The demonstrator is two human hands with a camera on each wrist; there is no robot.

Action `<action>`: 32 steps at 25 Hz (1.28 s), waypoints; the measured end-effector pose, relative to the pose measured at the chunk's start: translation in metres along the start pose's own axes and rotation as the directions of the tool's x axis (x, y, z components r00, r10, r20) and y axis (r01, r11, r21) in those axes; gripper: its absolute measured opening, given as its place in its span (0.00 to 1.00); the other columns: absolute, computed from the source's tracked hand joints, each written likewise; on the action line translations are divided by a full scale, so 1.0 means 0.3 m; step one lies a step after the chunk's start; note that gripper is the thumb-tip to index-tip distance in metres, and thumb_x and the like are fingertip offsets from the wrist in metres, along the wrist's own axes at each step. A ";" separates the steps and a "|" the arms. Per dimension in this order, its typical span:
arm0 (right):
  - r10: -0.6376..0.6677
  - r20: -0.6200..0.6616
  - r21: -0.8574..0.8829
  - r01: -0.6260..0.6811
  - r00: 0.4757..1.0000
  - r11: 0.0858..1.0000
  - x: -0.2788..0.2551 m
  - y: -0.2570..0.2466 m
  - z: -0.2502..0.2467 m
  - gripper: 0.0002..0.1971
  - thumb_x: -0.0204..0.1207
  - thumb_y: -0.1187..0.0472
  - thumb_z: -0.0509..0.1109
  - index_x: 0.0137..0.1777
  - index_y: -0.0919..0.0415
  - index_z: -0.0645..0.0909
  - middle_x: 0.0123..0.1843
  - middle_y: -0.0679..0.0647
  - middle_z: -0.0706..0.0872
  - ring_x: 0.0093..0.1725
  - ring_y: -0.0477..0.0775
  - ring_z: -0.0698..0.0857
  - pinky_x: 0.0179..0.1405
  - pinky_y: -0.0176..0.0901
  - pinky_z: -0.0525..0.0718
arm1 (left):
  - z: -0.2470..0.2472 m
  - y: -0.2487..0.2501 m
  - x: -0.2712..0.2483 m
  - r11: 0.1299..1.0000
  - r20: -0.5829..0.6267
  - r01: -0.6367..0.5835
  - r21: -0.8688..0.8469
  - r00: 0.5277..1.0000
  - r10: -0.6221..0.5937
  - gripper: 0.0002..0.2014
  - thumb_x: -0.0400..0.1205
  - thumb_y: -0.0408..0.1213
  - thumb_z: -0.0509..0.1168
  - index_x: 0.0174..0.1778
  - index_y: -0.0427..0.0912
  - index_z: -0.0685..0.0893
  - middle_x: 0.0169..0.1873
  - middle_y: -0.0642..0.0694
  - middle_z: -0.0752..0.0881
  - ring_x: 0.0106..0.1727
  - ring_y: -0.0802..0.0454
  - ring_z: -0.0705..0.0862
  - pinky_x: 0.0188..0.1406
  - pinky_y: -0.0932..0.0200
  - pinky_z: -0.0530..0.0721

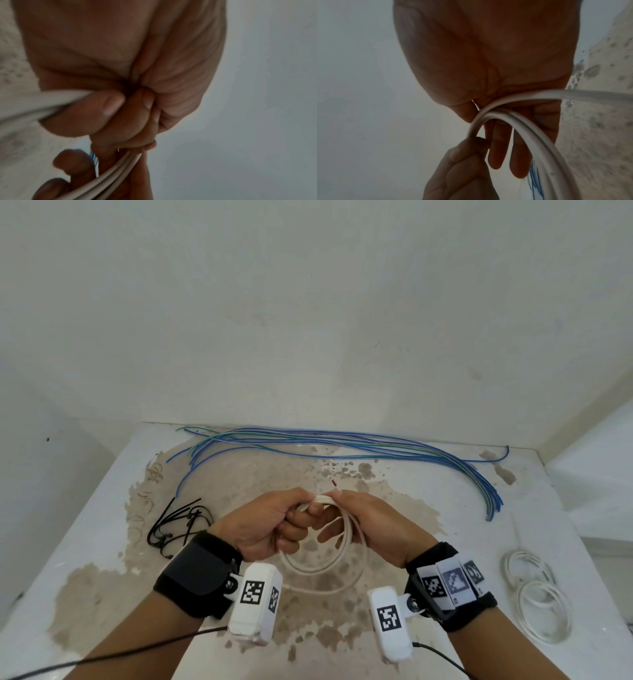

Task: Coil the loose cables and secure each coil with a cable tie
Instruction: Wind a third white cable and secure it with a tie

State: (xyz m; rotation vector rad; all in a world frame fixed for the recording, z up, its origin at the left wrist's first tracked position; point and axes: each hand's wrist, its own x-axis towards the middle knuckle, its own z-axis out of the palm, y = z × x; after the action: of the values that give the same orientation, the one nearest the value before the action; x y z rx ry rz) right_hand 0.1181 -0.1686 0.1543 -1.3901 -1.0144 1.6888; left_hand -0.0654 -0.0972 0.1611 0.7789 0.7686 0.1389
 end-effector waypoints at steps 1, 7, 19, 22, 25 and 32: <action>0.009 0.003 -0.012 -0.009 1.000 1.000 -0.002 0.002 0.004 0.22 0.93 0.50 0.52 0.64 0.62 0.84 0.49 0.57 0.91 0.44 0.55 0.89 0.43 0.42 0.83 | 0.000 0.004 0.003 0.999 -0.016 0.011 0.040 1.000 -0.010 0.12 0.84 0.42 0.55 0.35 0.47 0.74 0.22 0.57 0.58 0.18 0.62 0.54 0.19 0.66 0.53; -0.031 -0.016 -0.363 0.023 0.999 0.932 -0.032 0.002 0.006 0.21 0.92 0.47 0.51 0.43 0.52 0.78 0.37 0.51 0.81 0.37 0.48 0.85 0.45 0.44 0.79 | 0.052 0.021 0.001 0.959 -0.156 0.122 0.254 0.984 -0.084 0.21 0.87 0.56 0.52 0.32 0.47 0.72 0.22 0.54 0.58 0.19 0.58 0.55 0.23 0.60 0.59; -0.133 0.042 -0.401 0.138 0.990 0.905 -0.036 0.014 -0.011 0.22 0.90 0.42 0.53 0.46 0.58 0.77 0.32 0.46 0.74 0.32 0.45 0.78 0.43 0.45 0.84 | 0.097 0.003 0.029 0.923 -0.303 0.042 0.383 0.949 0.083 0.24 0.87 0.53 0.60 0.24 0.50 0.70 0.22 0.52 0.61 0.23 0.54 0.58 0.25 0.59 0.64; -0.194 -0.088 -0.415 0.141 0.977 0.899 -0.011 0.024 -0.019 0.22 0.90 0.43 0.54 0.40 0.59 0.72 0.28 0.46 0.73 0.28 0.46 0.78 0.45 0.54 0.88 | 0.085 -0.019 0.050 0.907 -0.393 -0.041 0.418 0.892 0.222 0.20 0.87 0.58 0.58 0.45 0.44 0.78 0.35 0.49 0.77 0.33 0.52 0.75 0.39 0.55 0.78; -0.253 -0.306 -0.165 0.210 0.918 0.964 0.022 0.043 -0.046 0.21 0.92 0.46 0.53 0.38 0.57 0.68 0.26 0.45 0.66 0.25 0.47 0.69 0.46 0.58 0.87 | -0.002 -0.032 0.044 0.950 -0.468 0.004 0.312 0.871 0.151 0.21 0.87 0.60 0.56 0.56 0.43 0.74 0.46 0.48 0.79 0.44 0.50 0.80 0.49 0.51 0.82; -0.150 -0.447 0.508 0.388 0.882 0.769 0.063 0.016 -0.037 0.19 0.90 0.47 0.55 0.39 0.55 0.68 0.29 0.48 0.59 0.26 0.47 0.61 0.35 0.46 0.82 | 0.028 -0.180 0.111 0.952 0.109 0.240 -0.189 0.969 -0.223 0.33 0.88 0.64 0.48 0.68 0.35 0.75 0.61 0.34 0.88 0.54 0.39 0.90 0.51 0.49 0.87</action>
State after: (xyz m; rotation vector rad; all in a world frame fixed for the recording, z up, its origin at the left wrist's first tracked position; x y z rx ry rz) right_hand 0.1256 -0.1525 0.1409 -1.0279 -0.3843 1.2778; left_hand -0.0441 -0.1281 0.1090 0.4946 0.7456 -0.0286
